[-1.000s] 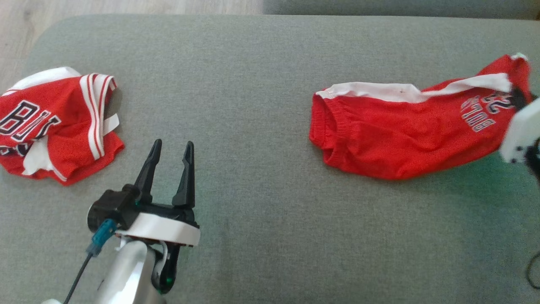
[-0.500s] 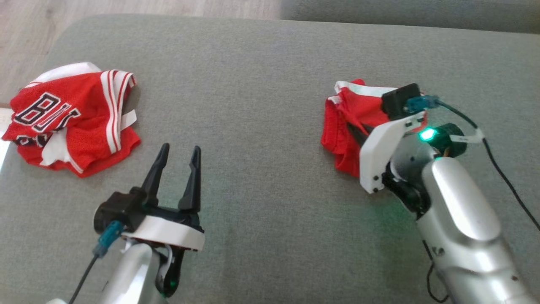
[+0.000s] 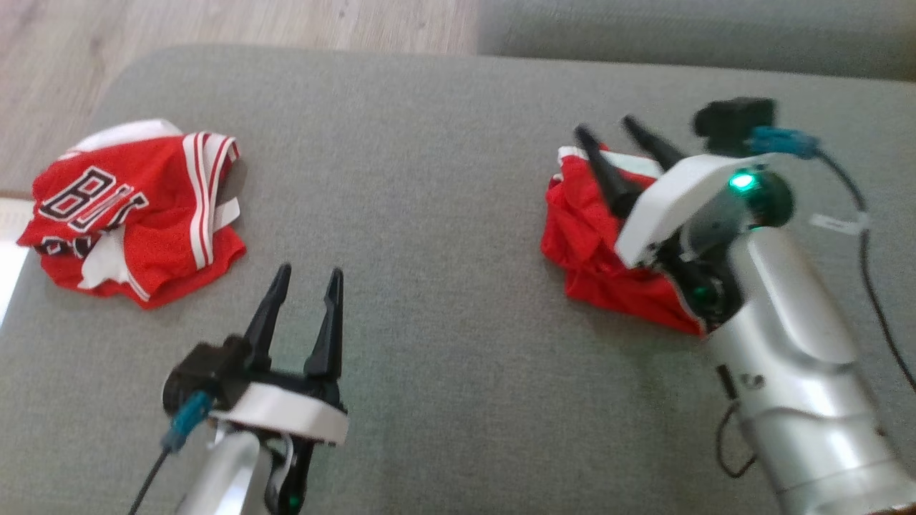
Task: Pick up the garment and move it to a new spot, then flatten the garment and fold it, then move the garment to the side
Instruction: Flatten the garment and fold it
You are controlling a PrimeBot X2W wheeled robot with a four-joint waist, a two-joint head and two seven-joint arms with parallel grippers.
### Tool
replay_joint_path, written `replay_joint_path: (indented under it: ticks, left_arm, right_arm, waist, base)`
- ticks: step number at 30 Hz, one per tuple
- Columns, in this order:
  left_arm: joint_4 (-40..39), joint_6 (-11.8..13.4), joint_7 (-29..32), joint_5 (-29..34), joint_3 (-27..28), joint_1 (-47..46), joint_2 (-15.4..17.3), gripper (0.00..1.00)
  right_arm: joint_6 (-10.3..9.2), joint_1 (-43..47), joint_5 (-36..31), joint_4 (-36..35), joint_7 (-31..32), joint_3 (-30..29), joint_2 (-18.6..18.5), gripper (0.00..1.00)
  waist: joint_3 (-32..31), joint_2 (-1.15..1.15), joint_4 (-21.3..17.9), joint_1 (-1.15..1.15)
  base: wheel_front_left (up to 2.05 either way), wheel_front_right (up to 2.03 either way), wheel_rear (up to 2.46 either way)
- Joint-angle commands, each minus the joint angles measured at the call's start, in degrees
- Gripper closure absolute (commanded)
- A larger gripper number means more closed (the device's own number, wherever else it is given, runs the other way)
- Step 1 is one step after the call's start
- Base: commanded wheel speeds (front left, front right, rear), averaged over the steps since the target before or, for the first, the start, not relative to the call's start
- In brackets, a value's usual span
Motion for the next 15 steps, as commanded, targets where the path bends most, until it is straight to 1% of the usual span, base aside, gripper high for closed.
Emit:
replay_joint_path:
  ticks: [1, 7, 10, 13, 14, 15]
  left_arm:
    - [-1.35, 0.09, -0.53, -0.19, 2.41, -0.24, 1.1, 0.0]
    - [-1.71, 0.09, -0.53, -0.07, 2.54, 1.25, 1.23, 0.0]
    - [-2.13, 0.09, -0.53, -0.07, 2.45, 1.19, 1.38, 0.0]
    - [-2.48, 0.09, -0.53, -0.08, 2.47, 0.85, 1.44, 0.0]
    - [-2.54, 0.09, -0.53, -0.07, 2.43, 0.71, 1.45, 0.0]
    - [-2.57, 0.09, -0.53, -0.1, 2.38, 0.56, 1.45, 0.0]
  right_arm:
    - [-0.05, -1.08, -0.43, -2.67, -1.22, -0.27, -0.46, 0.0]
    - [-0.05, 6.57, -5.8, -4.55, -3.34, -7.78, -7.14, 0.0]
    - [-0.05, 10.08, -9.54, -3.93, -4.0, -10.86, -8.48, 0.0]
    - [-0.05, 11.7, -12.05, -2.67, -4.32, -12.09, -7.89, 0.0]
    - [-0.05, 11.77, -12.85, -2.17, -4.34, -11.87, -7.63, 0.65]
    - [-0.05, 11.68, -13.55, -1.63, -4.41, -11.41, -7.32, 1.0]
  waist:
    - [-1.35, 0.0, -0.72, 0.0]
    - [-2.8, 0.0, -1.6, 0.0]
    - [-2.25, 0.0, -1.73, 0.0]
    - [-1.34, 0.0, -1.81, 0.0]
    - [-1.01, 0.0, -1.77, 0.0]
    - [-0.8, 0.0, -1.73, 0.0]
  base:
    - [0.0, 0.0, 0.0]
    - [0.0, 0.0, 0.0]
    - [0.0, 0.0, 0.0]
    - [0.0, 0.0, 0.0]
    - [0.0, 0.0, 0.0]
    - [0.0, 0.0, 0.0]
